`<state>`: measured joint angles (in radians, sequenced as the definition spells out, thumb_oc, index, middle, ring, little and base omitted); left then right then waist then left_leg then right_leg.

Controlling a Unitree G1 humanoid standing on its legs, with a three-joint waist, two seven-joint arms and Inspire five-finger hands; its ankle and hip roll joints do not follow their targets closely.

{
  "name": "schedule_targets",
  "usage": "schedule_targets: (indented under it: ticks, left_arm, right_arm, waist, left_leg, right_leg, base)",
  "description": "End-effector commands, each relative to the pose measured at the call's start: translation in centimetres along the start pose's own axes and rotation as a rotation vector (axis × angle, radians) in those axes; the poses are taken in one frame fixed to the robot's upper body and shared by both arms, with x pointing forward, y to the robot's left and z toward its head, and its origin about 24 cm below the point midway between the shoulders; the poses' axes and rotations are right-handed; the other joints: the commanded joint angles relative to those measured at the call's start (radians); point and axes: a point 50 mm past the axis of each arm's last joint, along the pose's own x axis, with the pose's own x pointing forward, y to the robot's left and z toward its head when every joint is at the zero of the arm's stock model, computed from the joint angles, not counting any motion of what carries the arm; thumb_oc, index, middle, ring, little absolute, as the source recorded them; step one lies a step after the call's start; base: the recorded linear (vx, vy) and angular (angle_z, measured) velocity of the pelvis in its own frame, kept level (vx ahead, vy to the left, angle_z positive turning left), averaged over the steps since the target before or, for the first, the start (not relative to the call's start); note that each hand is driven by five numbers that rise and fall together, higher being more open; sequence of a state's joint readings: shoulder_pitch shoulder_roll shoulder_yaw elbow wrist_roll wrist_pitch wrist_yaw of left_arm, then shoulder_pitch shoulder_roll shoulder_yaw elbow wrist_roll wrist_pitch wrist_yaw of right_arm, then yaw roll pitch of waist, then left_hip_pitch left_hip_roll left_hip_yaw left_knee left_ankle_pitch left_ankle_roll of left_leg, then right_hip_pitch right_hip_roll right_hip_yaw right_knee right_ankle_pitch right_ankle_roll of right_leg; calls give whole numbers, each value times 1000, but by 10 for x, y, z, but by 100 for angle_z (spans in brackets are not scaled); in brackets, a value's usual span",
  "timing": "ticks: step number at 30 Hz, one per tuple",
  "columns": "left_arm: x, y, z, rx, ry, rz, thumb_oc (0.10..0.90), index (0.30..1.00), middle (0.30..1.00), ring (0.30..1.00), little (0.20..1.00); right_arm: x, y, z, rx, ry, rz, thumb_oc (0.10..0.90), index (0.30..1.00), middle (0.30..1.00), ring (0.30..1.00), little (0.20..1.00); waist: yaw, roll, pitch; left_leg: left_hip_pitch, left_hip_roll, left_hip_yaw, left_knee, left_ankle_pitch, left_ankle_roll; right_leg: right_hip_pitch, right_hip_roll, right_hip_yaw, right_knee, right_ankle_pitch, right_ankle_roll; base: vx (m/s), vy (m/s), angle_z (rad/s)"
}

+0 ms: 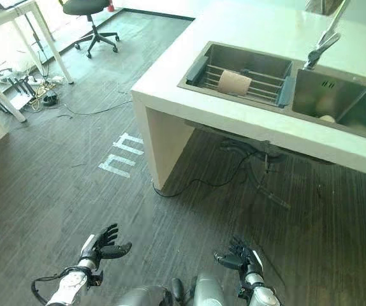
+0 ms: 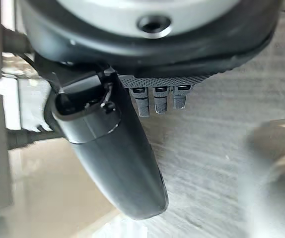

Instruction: Place the dishes in the dishwasher.

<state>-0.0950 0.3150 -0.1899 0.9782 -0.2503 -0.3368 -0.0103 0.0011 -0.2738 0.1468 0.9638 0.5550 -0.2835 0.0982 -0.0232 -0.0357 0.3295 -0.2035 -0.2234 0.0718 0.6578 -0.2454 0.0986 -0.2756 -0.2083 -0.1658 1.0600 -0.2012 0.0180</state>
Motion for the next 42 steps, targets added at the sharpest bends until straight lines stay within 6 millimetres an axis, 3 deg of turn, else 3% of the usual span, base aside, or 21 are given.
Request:
schedule_targets:
  ticks: [1,3,4,5,9,12,13,14,15,16,18,21,24,31,33,35,37,38,39,42]
  left_arm:
    - [-13,-3,-16,-39,19,43,800,900,900,900,900]
    - [-18,1,-30,-73,85,90,800,900,900,900,900]
    - [-22,1,-38,-92,119,115,800,900,900,900,900]
    - [-23,-1,-42,-98,140,121,800,900,900,900,900]
    - [-28,-9,-54,-147,213,143,800,900,900,900,900]
    - [-30,-12,-60,-153,244,147,800,900,900,900,900]
    - [-33,-14,-65,-143,265,140,800,900,900,900,900]
    - [-34,-15,-66,-140,271,137,800,900,900,900,900]
    - [-34,-15,-67,-138,275,136,800,900,900,900,900]
    - [-36,-15,-70,-138,290,137,800,900,900,900,900]
    - [-44,-14,-81,-150,335,154,800,900,900,900,900]
    - [-47,-13,-87,-168,363,164,800,900,900,900,900]
    - [-47,-10,-89,-214,397,195,800,900,900,900,900]
    - [-57,-12,-103,-273,461,227,800,900,900,900,900]
    - [-58,-9,-103,-284,464,233,800,900,900,900,900]
    - [-58,-4,-103,-270,457,241,800,900,900,900,900]
    - [-59,5,-103,-275,443,284,800,900,900,900,900]
    - [-59,8,-102,-283,438,296,800,900,900,900,900]
    - [-59,11,-102,-285,432,308,800,900,900,900,900]
    - [-57,16,-97,-322,396,337,800,900,900,900,900]
  right_arm:
    - [11,-18,58,-68,-200,-2,800,900,900,900,900]
    - [14,-17,53,-80,-161,9,800,900,900,900,900]
    - [15,-15,49,-87,-137,15,800,900,900,900,900]
    - [14,-15,46,-87,-122,14,800,900,900,900,900]
    - [14,-17,43,-98,-111,-6,800,900,900,900,900]
    - [14,-24,48,-85,-124,-37,800,900,900,900,900]
    - [12,-31,47,-83,-122,-68,800,900,900,900,900]
    - [11,-33,47,-79,-120,-80,800,900,900,900,900]
    - [11,-34,46,-76,-118,-86,800,900,900,900,900]
    - [11,-36,46,-70,-112,-98,800,900,900,900,900]
    - [9,-40,42,-63,-95,-117,800,900,900,900,900]
    - [7,-44,40,-67,-91,-128,800,900,900,900,900]
    - [6,-44,39,-69,-94,-120,800,900,900,900,900]
    - [4,-45,35,-82,-89,-134,800,900,900,900,900]
    - [6,-43,36,-103,-89,-125,800,900,900,900,900]
    - [9,-37,39,-140,-97,-95,800,900,900,900,900]
    - [10,-36,40,-117,-105,-82,800,900,900,900,900]
    - [9,-36,39,-109,-101,-81,800,900,900,900,900]
    - [9,-36,37,-111,-94,-76,800,900,900,900,900]
    - [10,-35,36,-119,-79,-71,800,900,900,900,900]
  waist:
    - [27,132,1]
    - [13,134,5]
    - [17,125,-10]
    - [19,116,-20]
    - [18,98,-31]
    - [26,65,-23]
    - [25,62,-9]
    - [24,62,-6]
    - [24,64,-6]
    - [30,65,-6]
    - [46,81,-6]
    - [52,80,7]
    - [43,89,1]
    - [35,108,-21]
    - [41,108,-24]
    - [62,114,-18]
    - [56,112,10]
    - [52,113,18]
    - [57,112,21]
    - [57,133,24]
  left_leg:
    - [179,165,-11,-358,-29,-4]
    - [207,204,28,-358,-76,-6]
    - [209,222,45,-358,-74,-22]
    - [212,230,48,-358,-72,-32]
    - [246,261,34,-358,-51,-71]
    - [248,260,34,-344,35,-91]
    - [173,269,42,-182,58,-107]
    - [155,272,47,-162,73,-111]
    - [148,266,44,-163,73,-111]
    - [141,227,32,-200,76,-101]
    - [150,163,-29,-358,94,-101]
    - [38,156,-10,-358,155,-129]
    - [17,179,2,-358,118,-115]
    - [32,187,-16,-358,79,-110]
    - [41,187,-12,-358,67,-101]
    - [66,198,3,-358,30,-84]
    - [87,181,-25,-358,16,-33]
    - [103,176,-39,-358,12,-23]
    - [131,177,-46,-358,-3,-24]
    - [138,216,-56,-358,8,-35]
  right_leg:
    - [201,59,-112,-576,27,61]
    - [121,17,-84,-746,177,99]
    - [148,26,-114,-760,103,100]
    - [157,35,-112,-760,79,96]
    - [197,82,-95,-760,16,44]
    - [218,90,-74,-760,-14,6]
    - [245,105,-77,-760,-38,-12]
    - [251,110,-79,-760,-42,-18]
    - [252,113,-79,-760,-43,-19]
    - [246,117,-73,-760,-34,-20]
    - [257,151,-39,-760,-39,-8]
    - [283,163,-24,-760,-63,-10]
    - [286,164,-37,-760,-78,-13]
    - [277,164,-58,-760,-86,-8]
    - [278,163,-80,-760,-84,-8]
    - [317,178,-146,-760,-88,-7]
    - [201,131,-123,-496,-54,15]
    - [185,108,-110,-456,-48,18]
    - [201,60,-100,-471,-51,36]
    - [230,-7,-95,-616,16,48]
  base:
    - [194,-280,-181]
    - [269,-530,-133]
    - [350,-664,-15]
    - [336,-586,-42]
    - [279,-444,9]
    - [210,-421,-25]
    - [224,-437,-36]
    - [176,-312,-5]
    - [60,-78,-2]
    - [128,-46,-6]
    - [184,-29,-26]
    - [82,-19,-64]
    - [42,67,-44]
    - [27,127,-9]
    - [7,106,-6]
    - [16,64,-7]
    - [-120,-20,-19]
    - [-88,-148,-27]
    - [8,-213,10]
    - [-64,-317,3]
